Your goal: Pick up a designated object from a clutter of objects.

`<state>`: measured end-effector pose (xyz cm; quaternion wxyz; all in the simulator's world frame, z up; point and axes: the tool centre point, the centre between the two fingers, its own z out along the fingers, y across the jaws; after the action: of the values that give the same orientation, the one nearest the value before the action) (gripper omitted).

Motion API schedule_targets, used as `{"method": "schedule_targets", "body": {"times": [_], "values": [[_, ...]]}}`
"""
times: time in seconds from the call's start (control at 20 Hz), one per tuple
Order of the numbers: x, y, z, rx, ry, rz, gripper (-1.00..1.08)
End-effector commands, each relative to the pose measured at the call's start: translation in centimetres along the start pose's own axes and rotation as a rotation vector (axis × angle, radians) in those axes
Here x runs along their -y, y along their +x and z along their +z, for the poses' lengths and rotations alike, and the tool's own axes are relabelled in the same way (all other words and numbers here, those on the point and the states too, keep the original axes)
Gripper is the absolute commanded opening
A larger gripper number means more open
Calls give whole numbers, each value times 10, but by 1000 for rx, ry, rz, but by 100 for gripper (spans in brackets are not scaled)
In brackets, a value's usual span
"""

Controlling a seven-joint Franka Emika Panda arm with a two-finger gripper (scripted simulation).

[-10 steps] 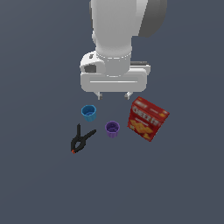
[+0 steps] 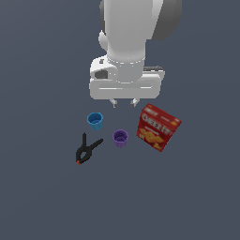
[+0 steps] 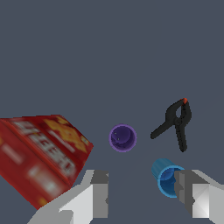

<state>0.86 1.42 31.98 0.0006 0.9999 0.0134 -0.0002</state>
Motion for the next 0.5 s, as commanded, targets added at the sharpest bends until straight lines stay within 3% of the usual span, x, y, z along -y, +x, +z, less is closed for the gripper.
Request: {"method": "schedule_targets", "body": {"times": [0.0, 0.45], "values": [[0, 0, 0, 0, -1, -2, 28], [-16, -3, 19, 15, 14, -23, 28]]}}
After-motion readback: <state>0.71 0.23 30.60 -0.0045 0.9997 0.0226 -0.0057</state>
